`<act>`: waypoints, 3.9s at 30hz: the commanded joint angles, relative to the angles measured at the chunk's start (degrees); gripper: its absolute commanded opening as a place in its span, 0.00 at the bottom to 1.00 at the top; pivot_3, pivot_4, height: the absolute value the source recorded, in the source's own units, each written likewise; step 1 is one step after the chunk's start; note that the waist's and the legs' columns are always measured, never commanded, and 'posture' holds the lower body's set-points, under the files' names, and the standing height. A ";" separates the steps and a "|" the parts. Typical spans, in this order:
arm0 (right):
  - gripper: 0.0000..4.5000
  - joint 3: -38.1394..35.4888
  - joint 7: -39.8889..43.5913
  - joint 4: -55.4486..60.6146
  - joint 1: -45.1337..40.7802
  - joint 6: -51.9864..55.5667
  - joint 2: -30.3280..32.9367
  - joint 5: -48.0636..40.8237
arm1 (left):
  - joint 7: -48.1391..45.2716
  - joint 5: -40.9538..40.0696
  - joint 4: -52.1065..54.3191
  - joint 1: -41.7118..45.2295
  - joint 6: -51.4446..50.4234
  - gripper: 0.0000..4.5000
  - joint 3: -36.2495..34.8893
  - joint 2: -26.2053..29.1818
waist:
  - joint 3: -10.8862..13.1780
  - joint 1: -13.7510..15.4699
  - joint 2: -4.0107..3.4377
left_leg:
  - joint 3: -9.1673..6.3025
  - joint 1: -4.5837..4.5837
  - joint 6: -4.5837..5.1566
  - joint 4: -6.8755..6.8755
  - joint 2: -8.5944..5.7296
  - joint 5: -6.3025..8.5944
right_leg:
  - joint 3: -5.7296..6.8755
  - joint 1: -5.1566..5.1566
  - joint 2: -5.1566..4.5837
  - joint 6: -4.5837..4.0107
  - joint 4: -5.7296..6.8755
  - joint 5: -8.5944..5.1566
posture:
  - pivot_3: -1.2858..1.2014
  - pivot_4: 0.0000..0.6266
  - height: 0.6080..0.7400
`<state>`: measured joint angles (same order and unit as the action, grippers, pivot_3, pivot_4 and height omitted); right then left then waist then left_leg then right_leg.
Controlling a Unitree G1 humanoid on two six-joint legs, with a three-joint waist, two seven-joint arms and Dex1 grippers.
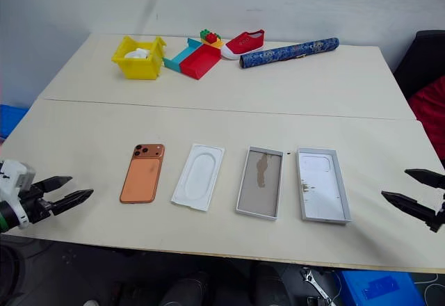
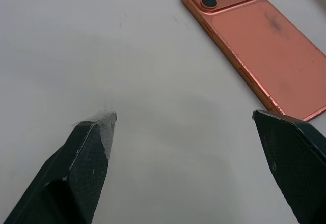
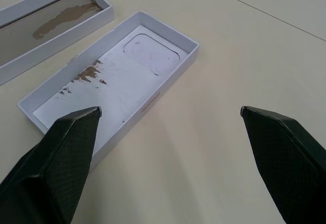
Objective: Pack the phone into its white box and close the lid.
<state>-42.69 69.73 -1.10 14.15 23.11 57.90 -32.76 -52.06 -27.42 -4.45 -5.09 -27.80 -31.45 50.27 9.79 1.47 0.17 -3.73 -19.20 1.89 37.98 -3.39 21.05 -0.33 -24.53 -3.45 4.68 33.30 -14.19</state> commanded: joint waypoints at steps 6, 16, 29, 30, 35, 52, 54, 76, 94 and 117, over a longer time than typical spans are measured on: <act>1.00 -1.71 -0.47 3.18 0.21 1.43 0.48 -0.29 | 0.49 0.31 0.32 1.36 0.49 1.00 0.34 0.38 | 0.00 -0.01 0.00 | 0.00 0.00 0.00 0.00 0.00 0.00 | 0.00 0.00 0.01 0.00 0.01 0.00 | 0.52 0.24 1.00; 1.00 -1.76 -1.55 4.75 -0.15 2.31 0.60 -0.10 | 0.67 1.25 0.19 2.23 0.70 1.00 1.89 0.54 | 0.00 -0.01 0.00 | 0.00 0.01 -0.01 0.00 -0.01 0.00 | 0.00 0.00 0.00 0.01 0.01 0.01 | 0.52 0.24 1.00; 1.00 -1.44 -2.95 5.94 -1.38 2.45 1.00 0.20 | 0.46 1.39 -1.64 5.63 0.41 1.00 4.17 1.16 | -0.01 -0.01 0.01 | 0.00 0.02 -0.04 0.01 -0.01 -0.02 | 0.01 -0.01 0.01 0.03 0.05 0.02 | 0.52 0.24 1.00; 1.00 -1.45 -2.94 6.11 -1.44 2.42 1.05 0.28 | 0.30 1.11 -1.47 5.83 -0.07 1.00 4.24 1.13 | -0.01 -0.02 0.01 | 0.00 0.01 -0.05 0.01 -0.01 -0.03 | 0.01 -0.01 0.02 0.03 0.04 0.02 | 0.52 0.24 1.00; 1.00 -2.03 -2.89 11.23 -0.80 4.46 0.88 -1.15 | -2.06 -2.99 2.21 7.35 -6.77 1.00 5.13 1.25 | -0.01 -0.02 0.01 | 0.00 0.01 -0.05 0.02 -0.02 -0.03 | 0.01 -0.01 0.02 0.05 0.06 0.03 | 0.52 0.24 1.00; 1.00 8.87 -7.23 42.10 -2.65 11.26 -0.18 -11.58 | -1.00 -18.42 10.03 23.65 -48.61 1.00 21.00 1.98 | -0.02 0.07 0.13 | -0.05 -0.02 -0.15 0.12 -0.05 -0.09 | 0.05 0.00 0.04 0.09 0.18 0.05 | 0.52 0.24 1.00; 1.00 10.41 -7.72 43.57 -3.10 11.18 -0.53 -12.19 | -0.01 -19.80 8.27 26.97 -52.40 1.00 21.18 -0.45 | -0.01 0.07 0.16 | -0.04 -0.02 -0.23 0.14 -0.07 -0.13 | 0.05 -0.01 0.05 0.11 0.22 0.06 | 0.52 0.24 1.00; 1.00 10.77 -11.56 49.13 5.00 7.53 -5.71 -11.20 | 7.26 -17.68 -3.29 40.36 -62.35 0.73 32.02 -8.52 | 0.00 0.06 0.39 | -0.09 0.00 -0.61 0.24 -0.09 -0.32 | 0.06 -0.03 0.08 0.14 0.34 0.07 | 0.52 0.24 1.00; 1.00 11.03 -12.11 48.80 6.67 5.68 -6.05 -10.30 | 0.60 -16.64 -10.59 44.49 -60.82 0.73 33.84 -4.79 | -0.01 0.03 0.46 | -0.10 -0.01 -0.63 0.29 -0.10 -0.35 | 0.05 -0.05 0.07 0.13 0.39 0.07 | 0.52 0.24 1.00; 1.00 11.05 -13.96 49.66 7.50 5.75 -6.63 -10.10 | 3.35 -12.65 -14.52 44.96 -59.66 0.20 34.86 -14.44 | -0.07 0.30 0.54 | -0.11 0.01 -0.61 0.40 -0.14 -0.36 | 0.06 -0.02 0.04 0.14 0.47 0.07 | 0.52 0.24 1.00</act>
<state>-29.98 56.01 47.09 21.52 29.76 51.69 -42.62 -49.46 -40.44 -18.58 39.97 -87.04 3.34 36.49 9.72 1.77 0.70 -3.84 -19.18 1.27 38.38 -3.54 20.69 -0.28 -24.54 -3.41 4.82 33.77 -14.11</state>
